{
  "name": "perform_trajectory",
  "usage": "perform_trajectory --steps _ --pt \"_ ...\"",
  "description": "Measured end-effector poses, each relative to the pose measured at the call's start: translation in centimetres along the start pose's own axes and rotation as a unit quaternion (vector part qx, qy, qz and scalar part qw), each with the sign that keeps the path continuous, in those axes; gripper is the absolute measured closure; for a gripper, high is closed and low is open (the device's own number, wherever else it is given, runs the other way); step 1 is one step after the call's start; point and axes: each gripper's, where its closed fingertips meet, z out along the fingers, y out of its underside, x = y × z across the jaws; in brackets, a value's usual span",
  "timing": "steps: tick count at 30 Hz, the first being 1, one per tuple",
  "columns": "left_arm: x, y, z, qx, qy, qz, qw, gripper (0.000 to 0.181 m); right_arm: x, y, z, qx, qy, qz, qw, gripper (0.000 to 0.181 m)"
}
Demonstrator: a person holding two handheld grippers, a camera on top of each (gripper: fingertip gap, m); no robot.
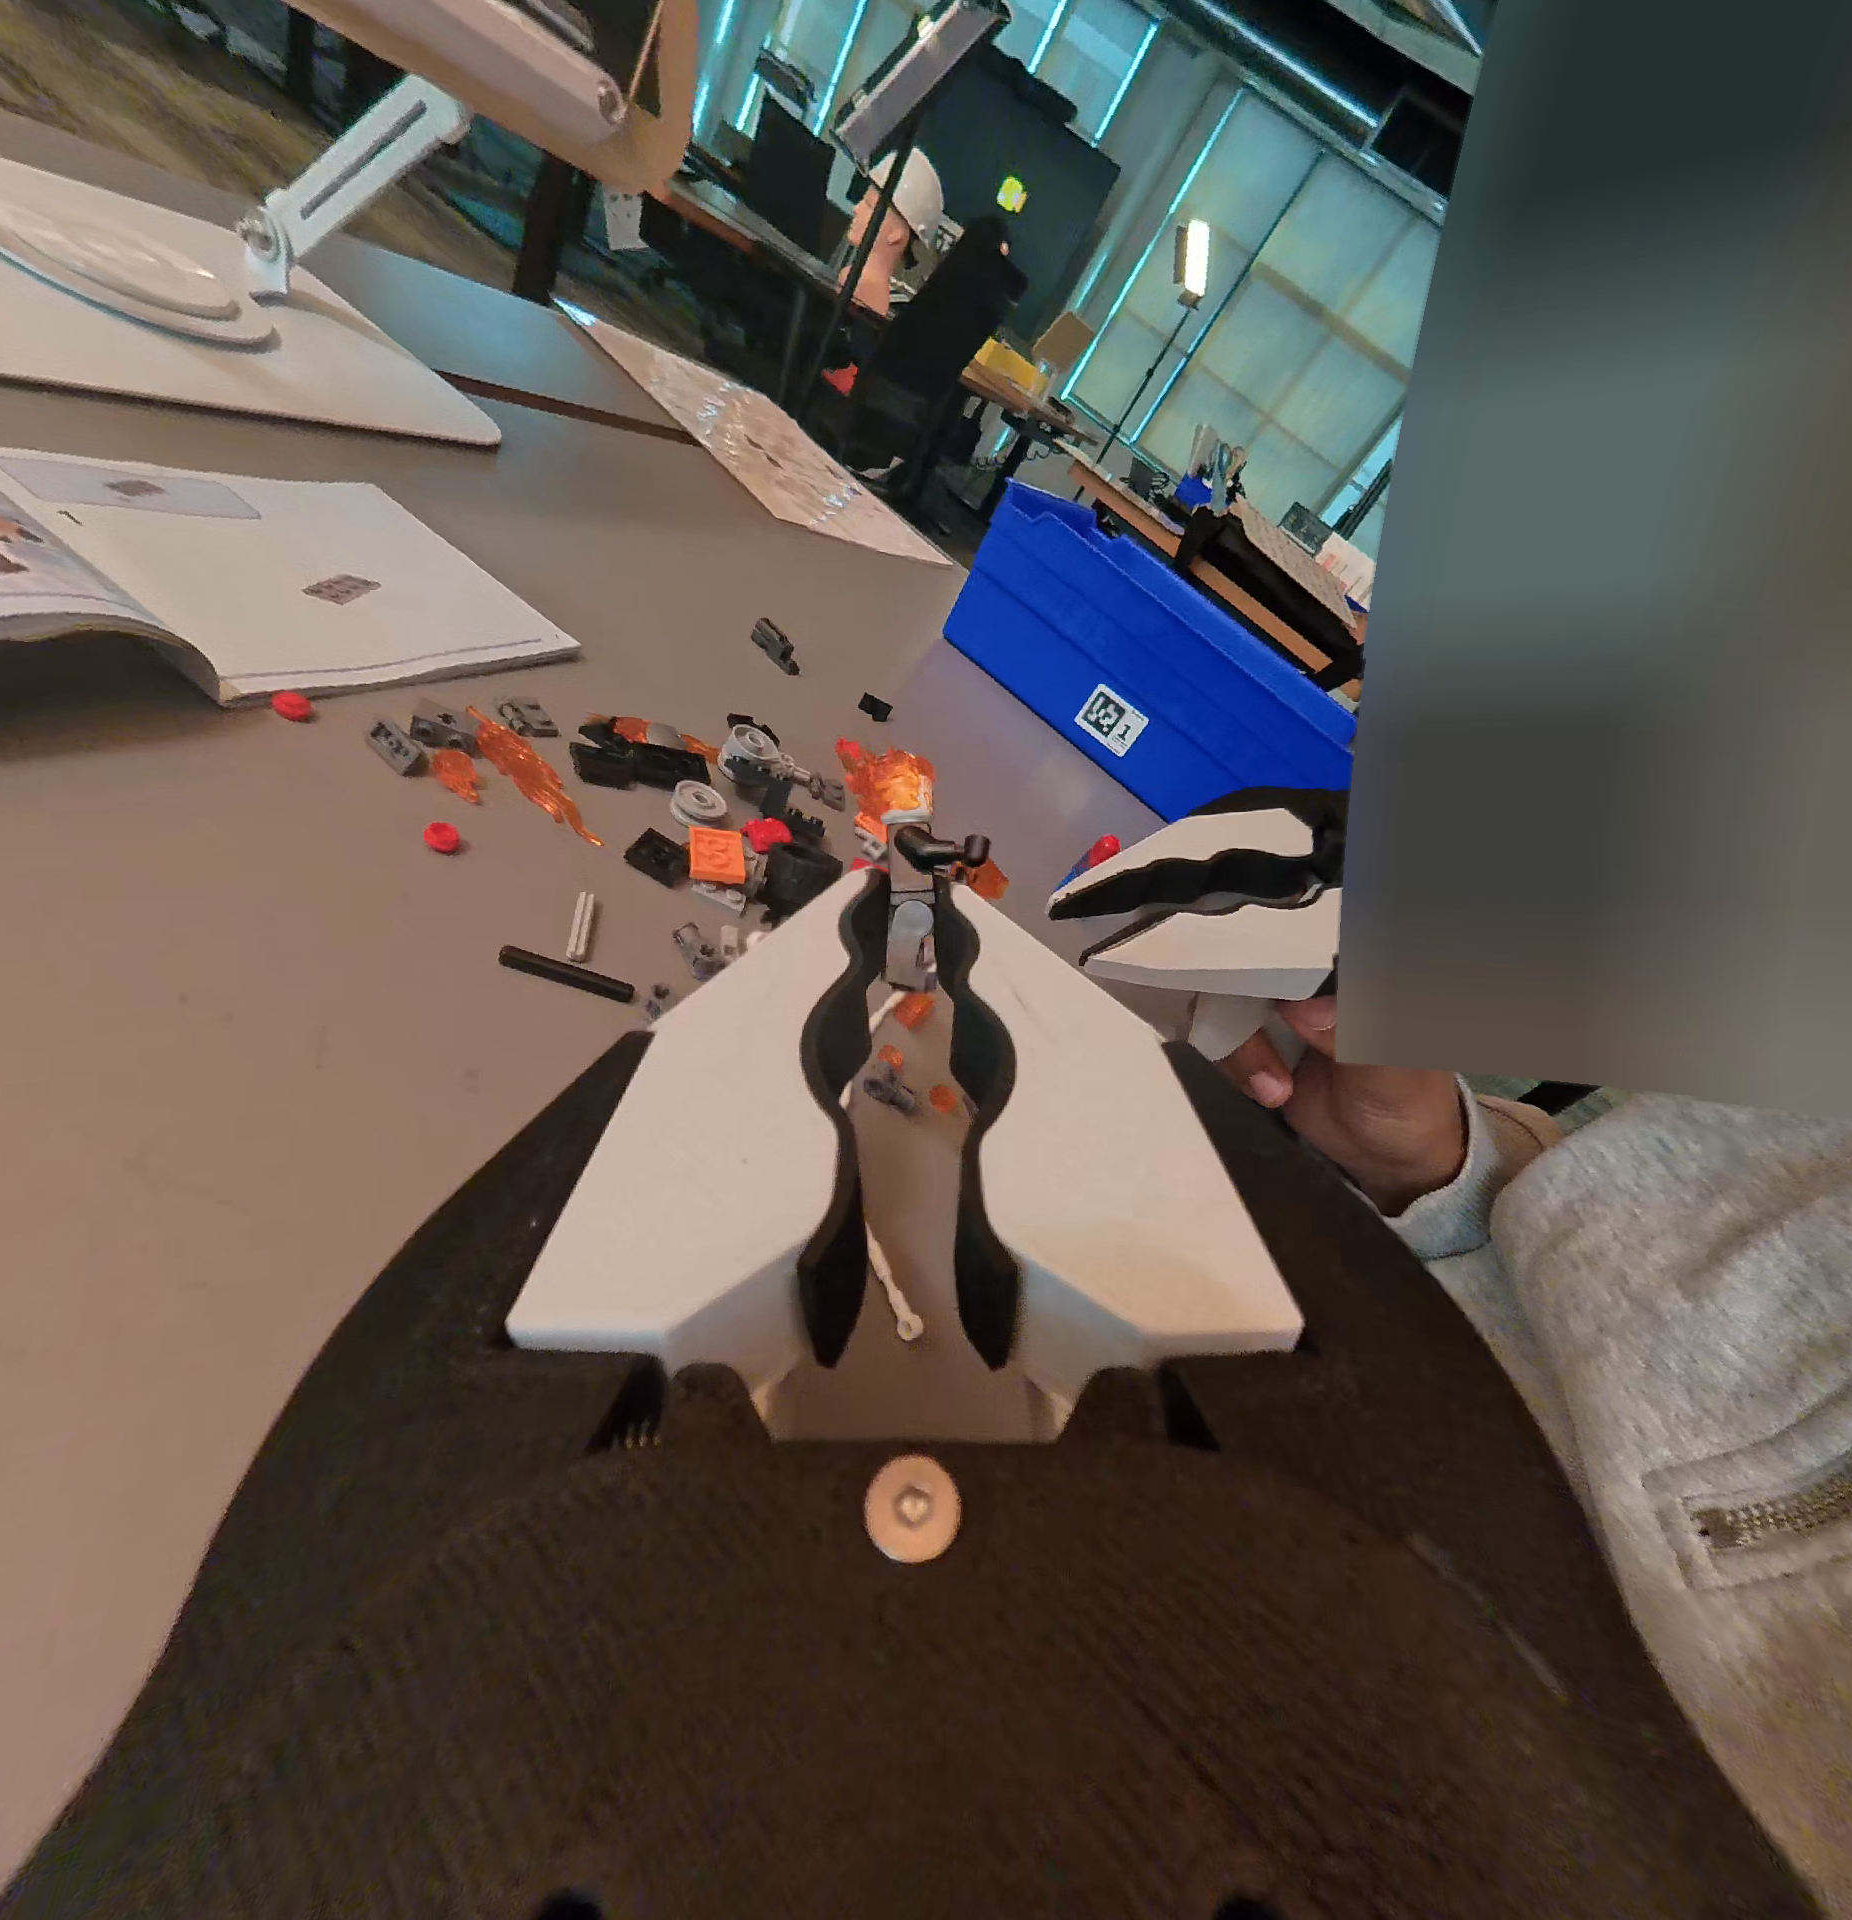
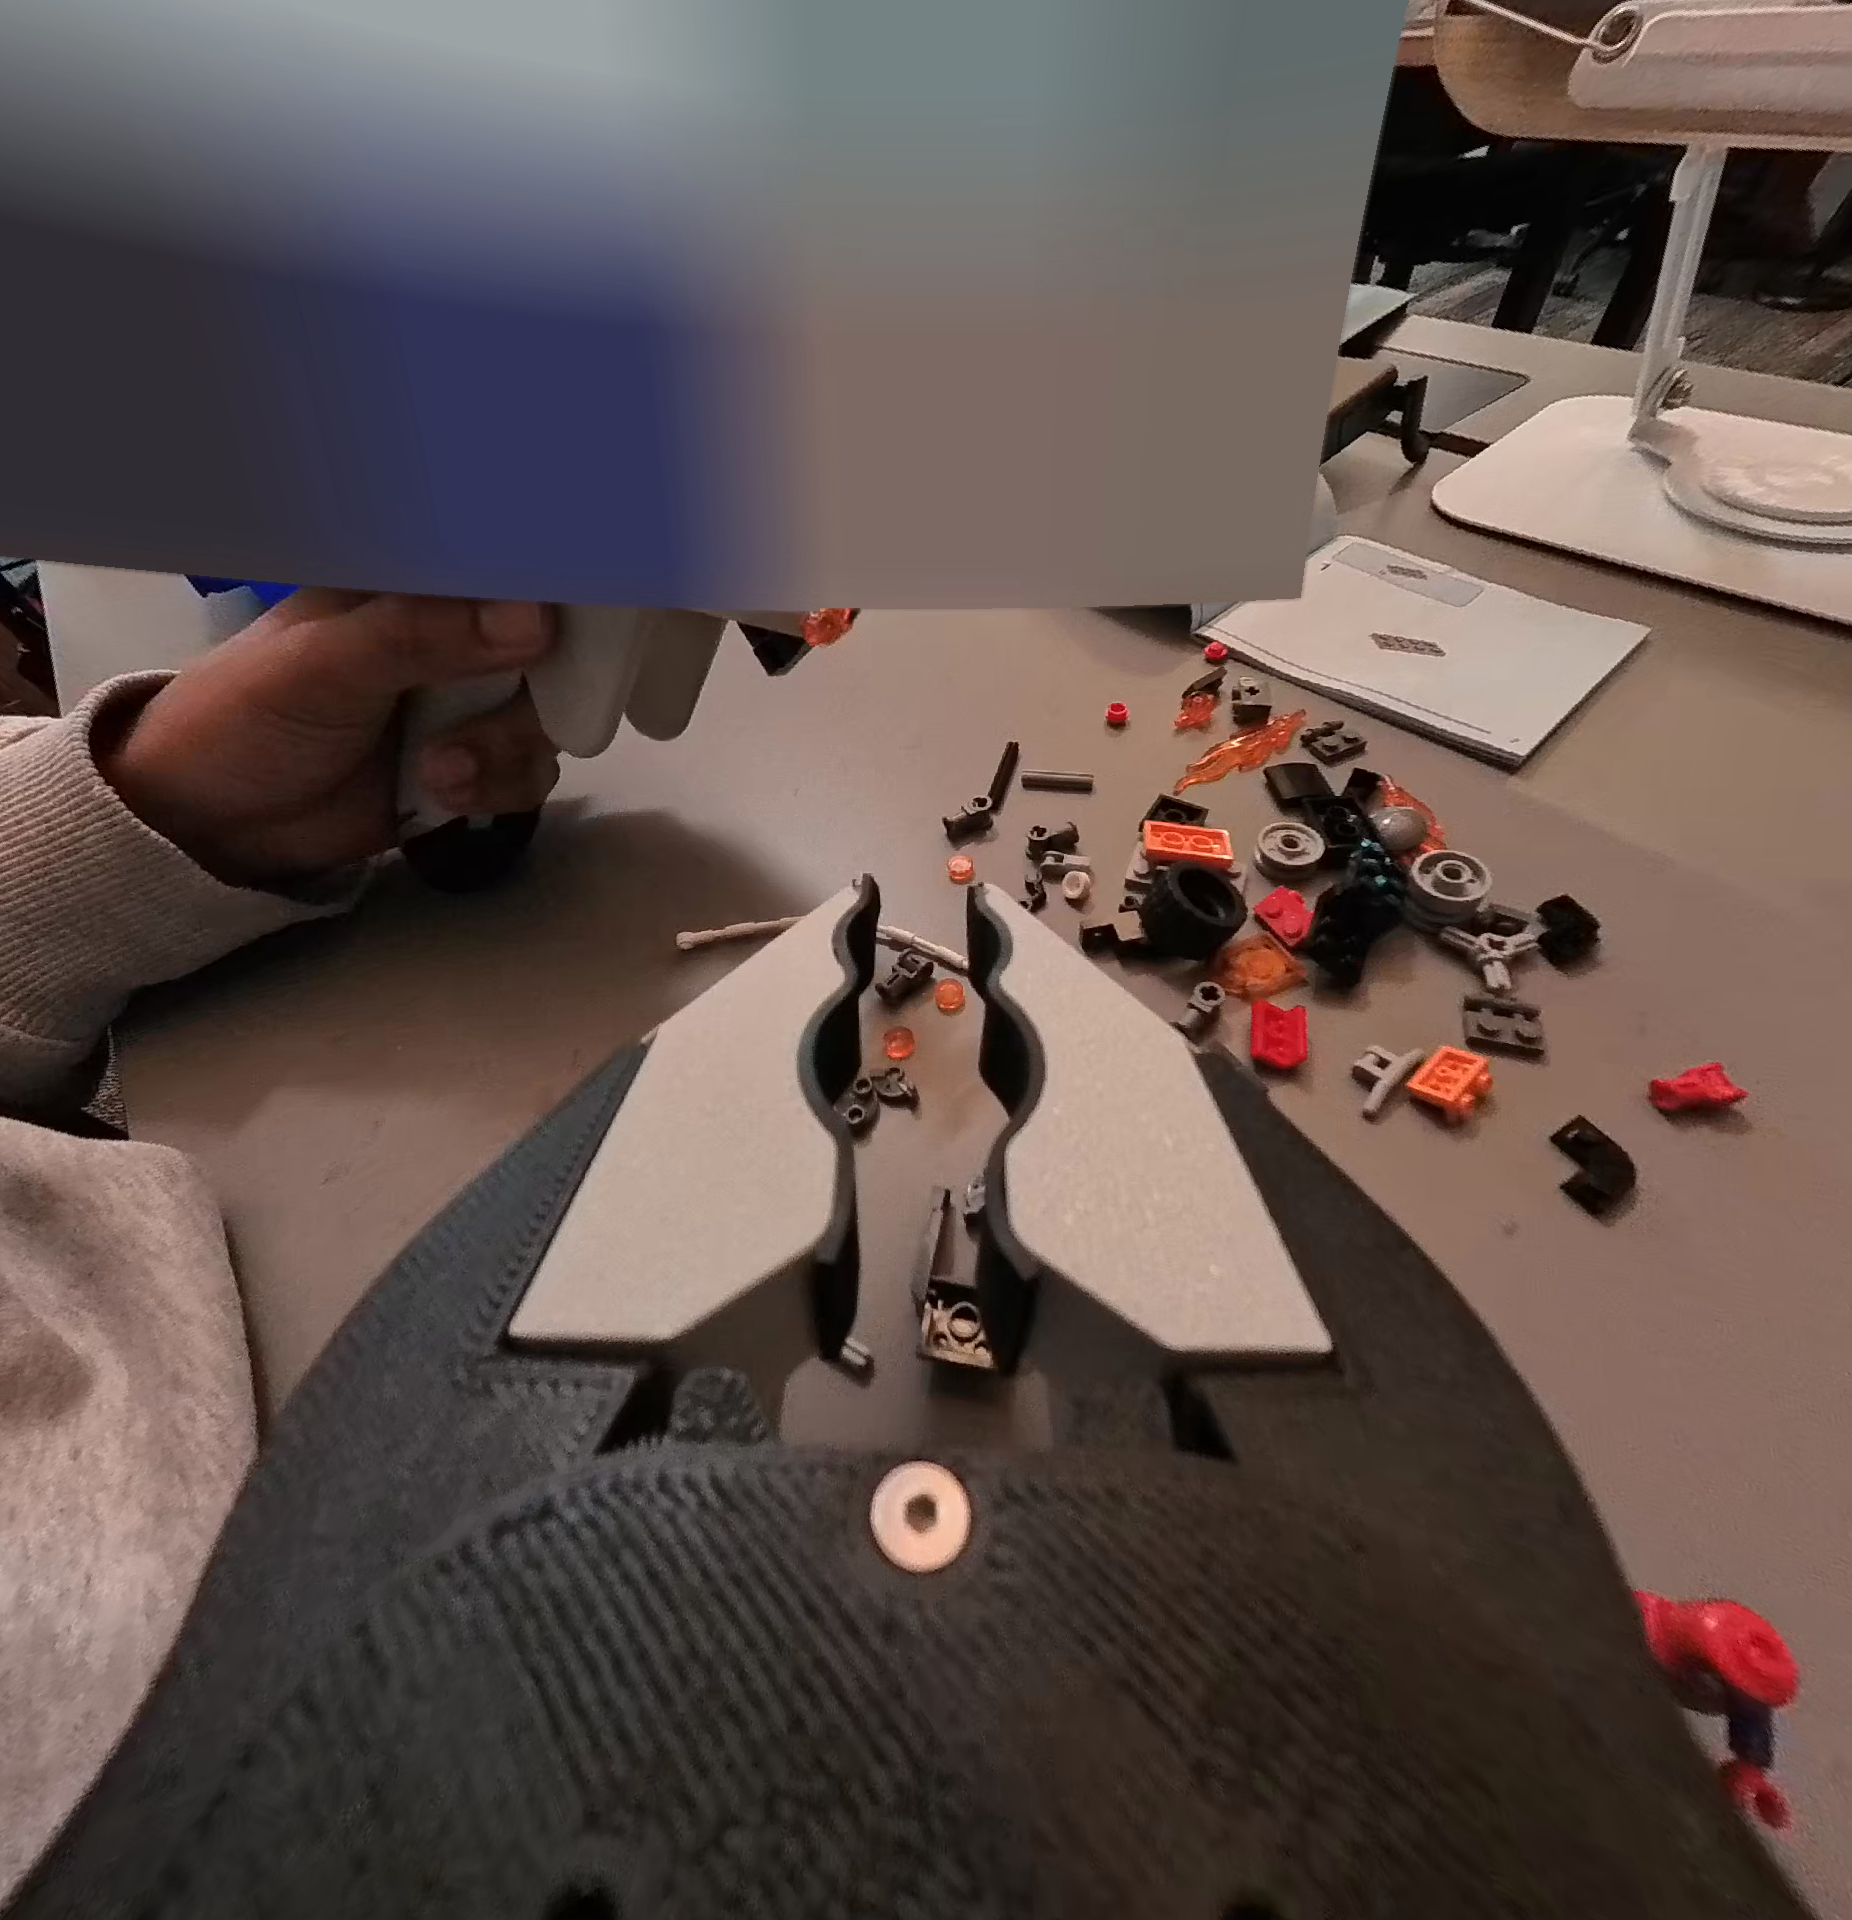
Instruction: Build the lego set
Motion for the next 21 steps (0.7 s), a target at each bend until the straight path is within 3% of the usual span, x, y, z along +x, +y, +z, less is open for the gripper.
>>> perform_trajectory --steps 21 --pt "-0.89 0.17 -0.25 -0.001 0.003 -0.059 0.998 0.176 -0.01 0.01 0.1 -0.001 -0.002 0.001 1.0 0.166"
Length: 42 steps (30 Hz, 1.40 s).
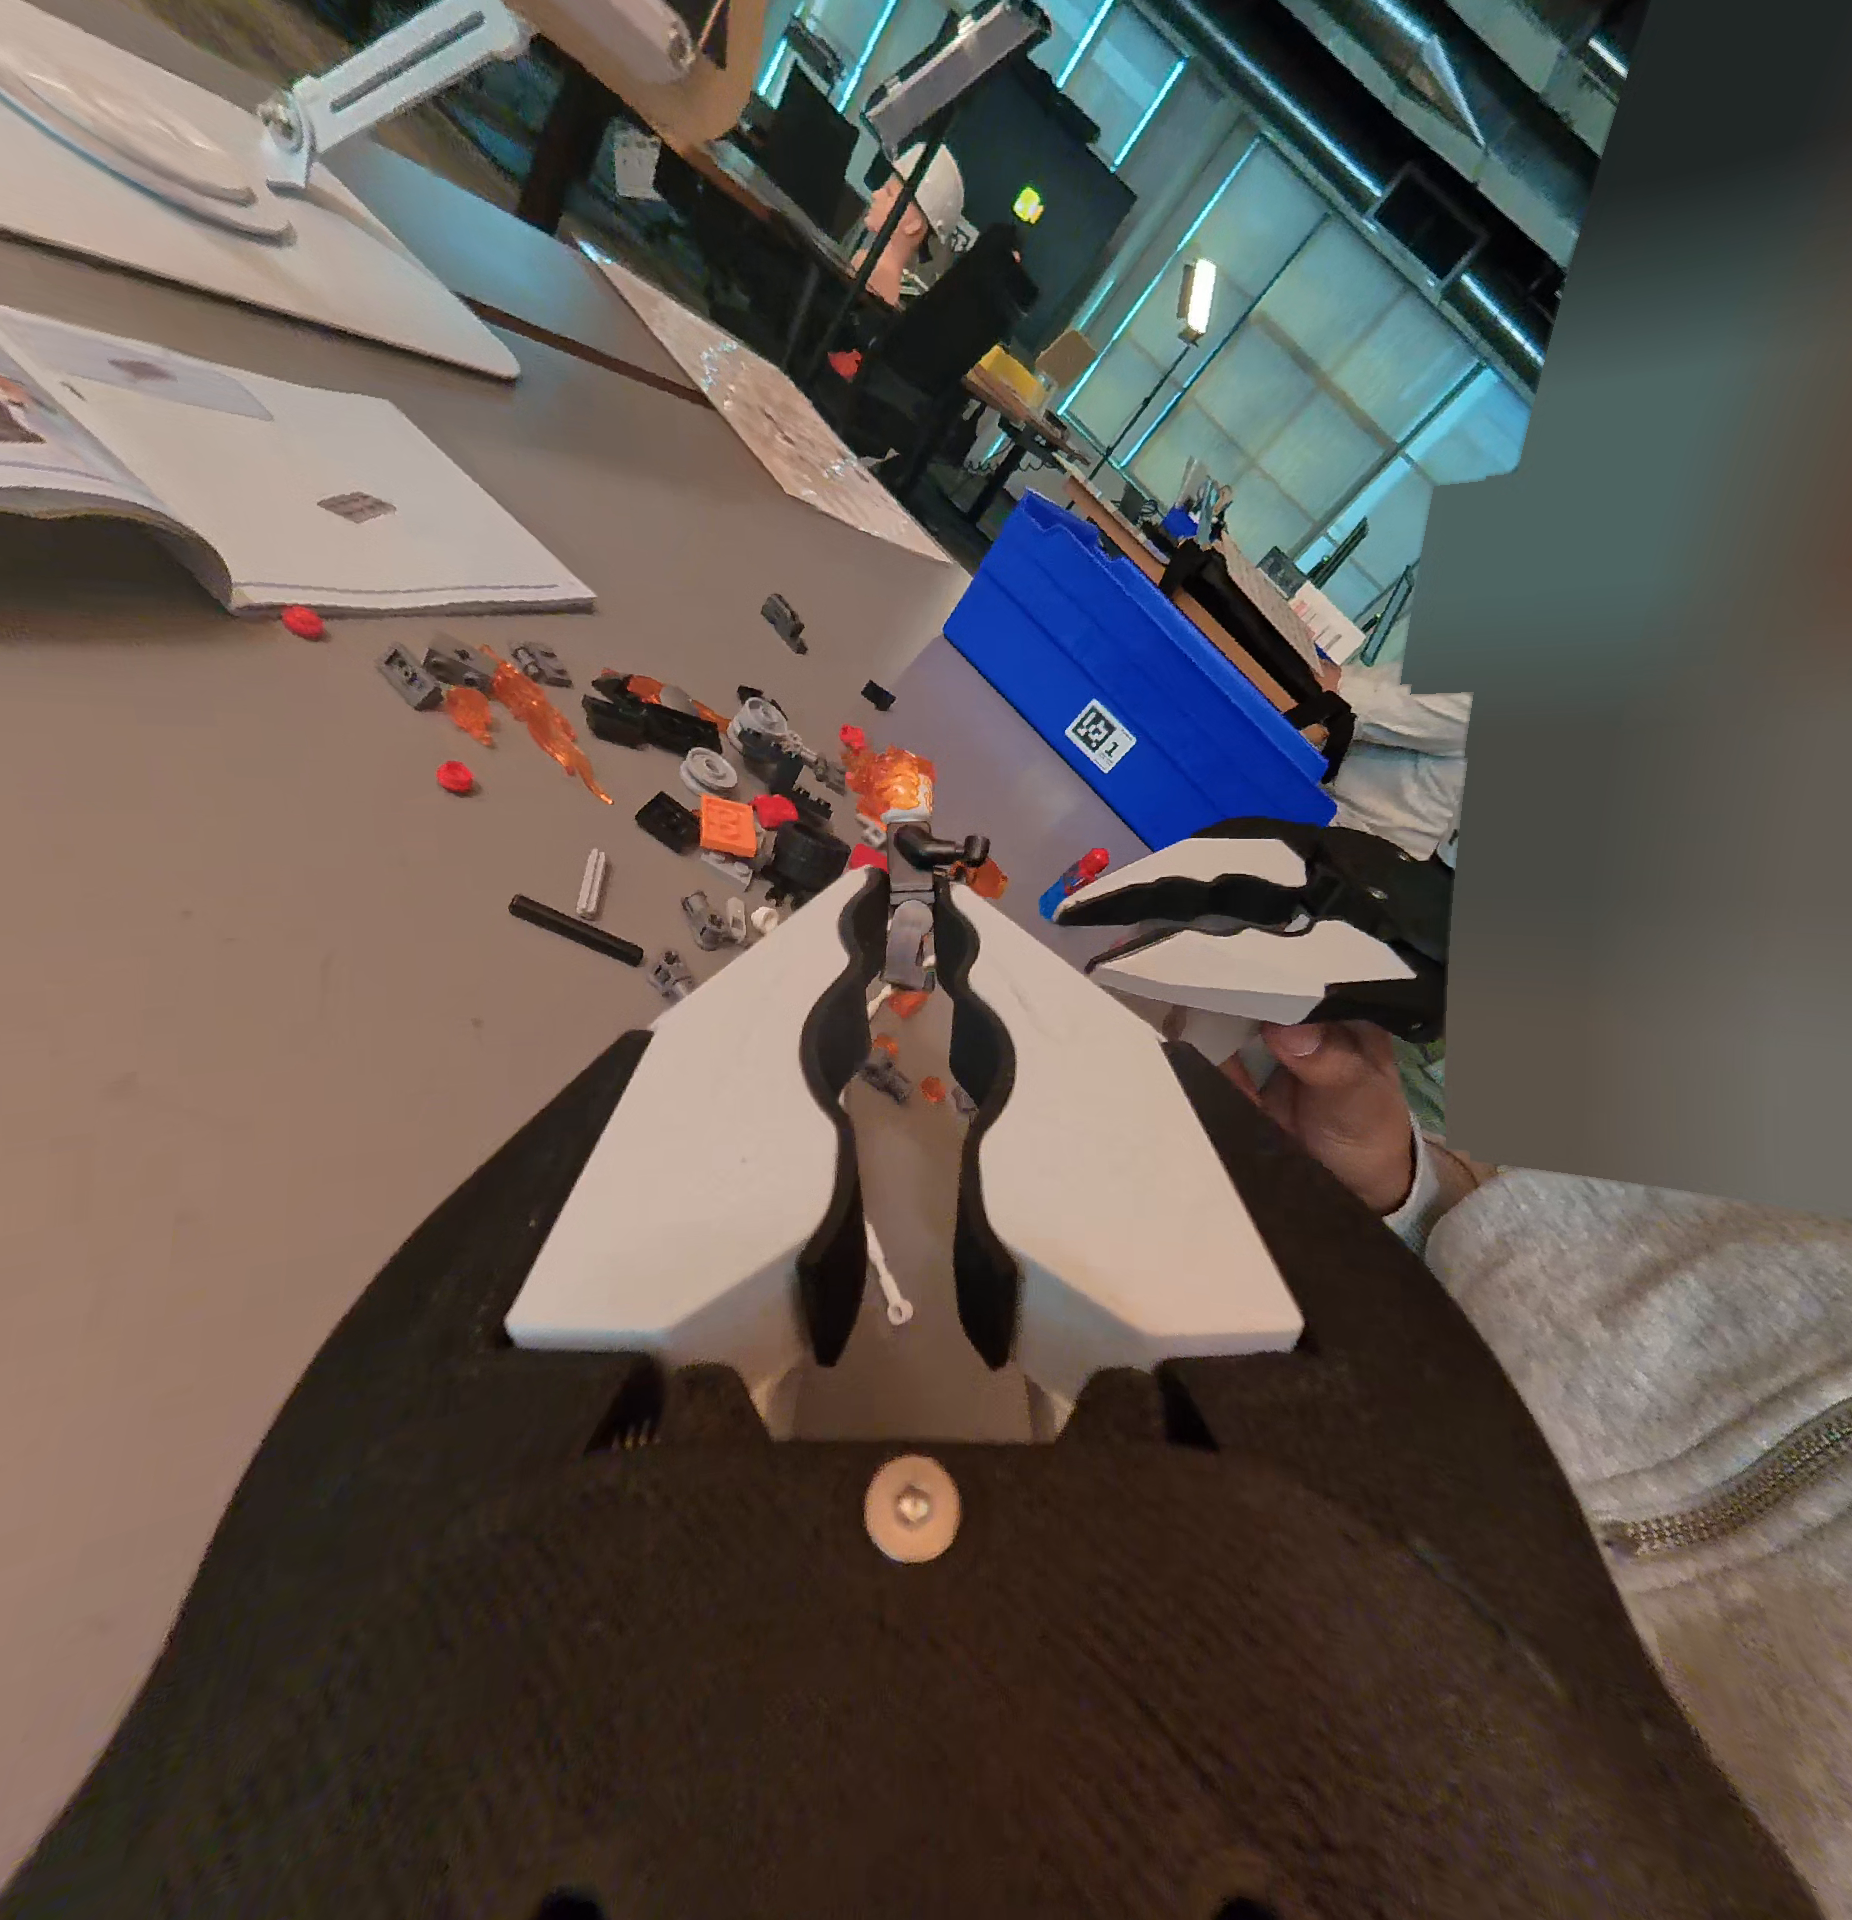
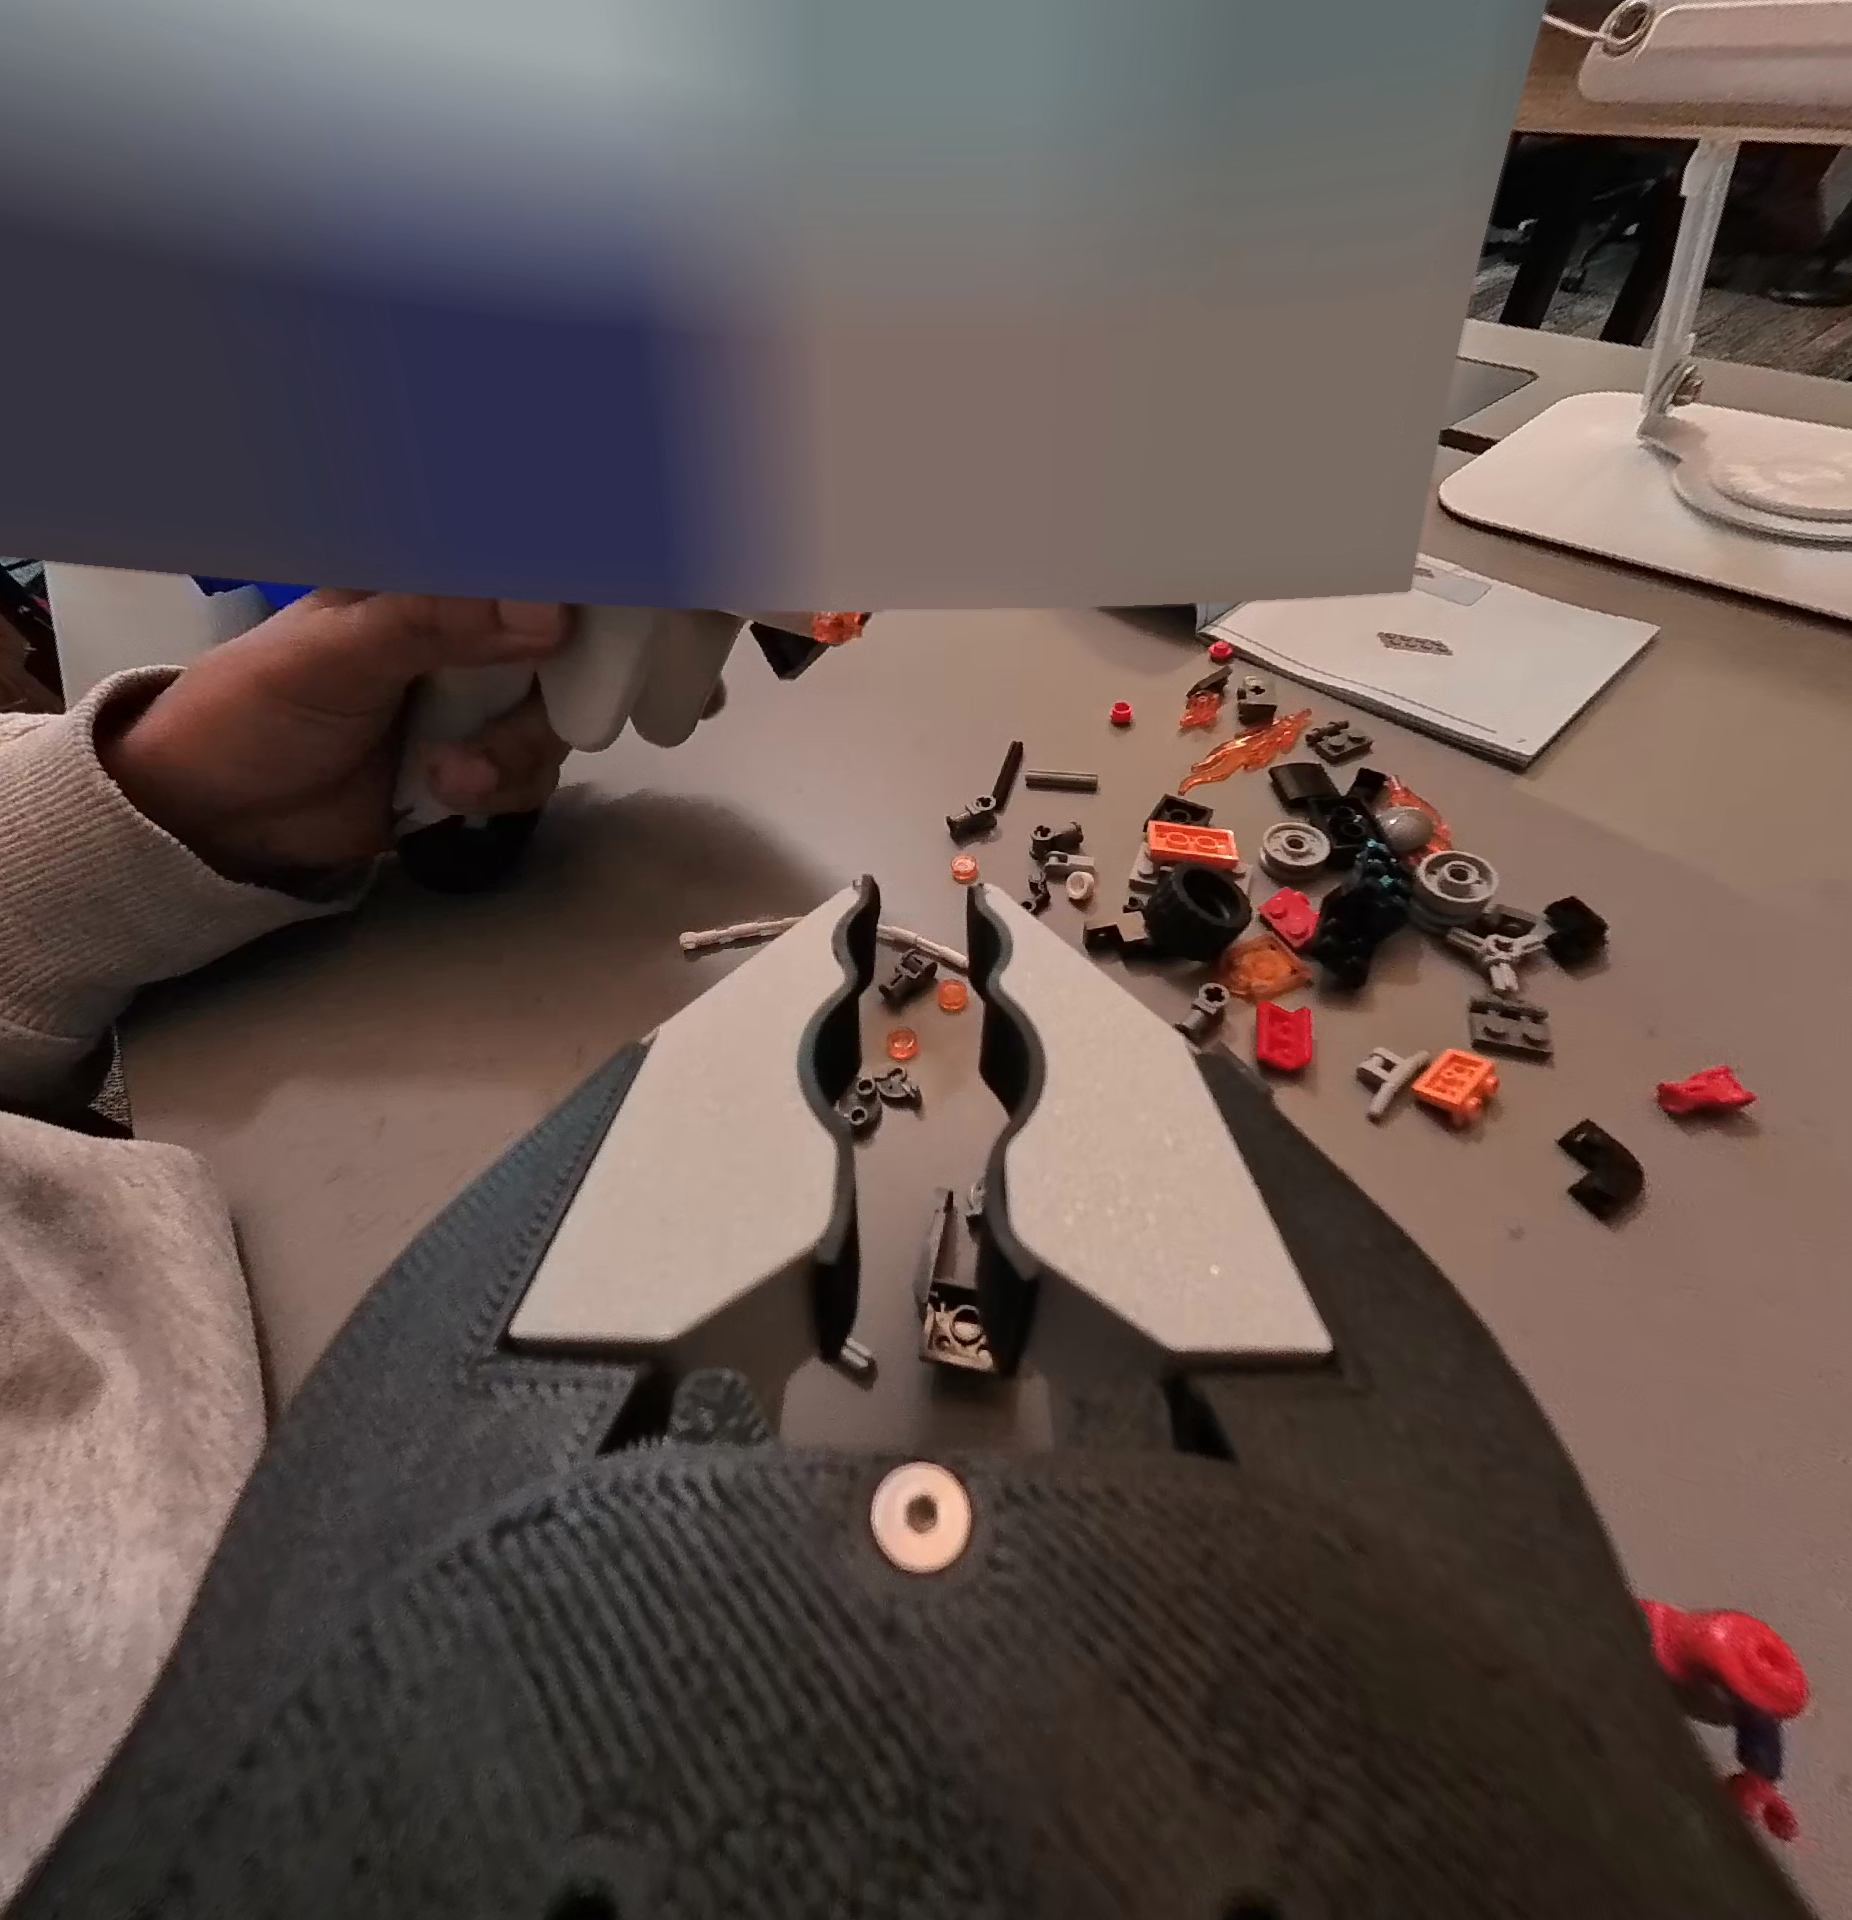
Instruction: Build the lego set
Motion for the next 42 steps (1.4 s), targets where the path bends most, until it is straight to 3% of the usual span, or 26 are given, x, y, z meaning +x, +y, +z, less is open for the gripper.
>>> perform_trajectory --steps 5,16,20,28,36,42 --pt "-0.1 -0.1 0.0 0.001 -0.01 0.005 1.0 0.176 0.0 0.0 0.0 0.001 0.0 0.0 1.0 0.166" --pt "-0.6 -1.1 -0.7 0.027 -0.089 0.121 0.988 0.177 0.9 -0.5 -0.3 0.02 0.015 0.021 0.999 0.164" --pt "0.2 -1.4 -1.0 0.043 -0.122 0.201 0.971 0.176 2.3 -0.8 -1.6 0.046 0.029 0.058 0.997 0.162" --pt "-0.2 -1.5 -1.1 0.045 -0.193 0.254 0.947 0.176 6.5 -0.4 -5.8 0.074 0.114 0.057 0.989 0.163" --pt "-0.1 -1.4 -1.1 0.051 -0.174 0.217 0.959 0.177 5.7 -0.5 -5.7 0.073 0.107 0.028 0.991 0.165" --pt "1.3 -2.0 -1.3 0.083 -0.179 0.286 0.938 0.177 5.5 -0.2 -5.3 0.06 0.112 0.01 0.992 0.166"
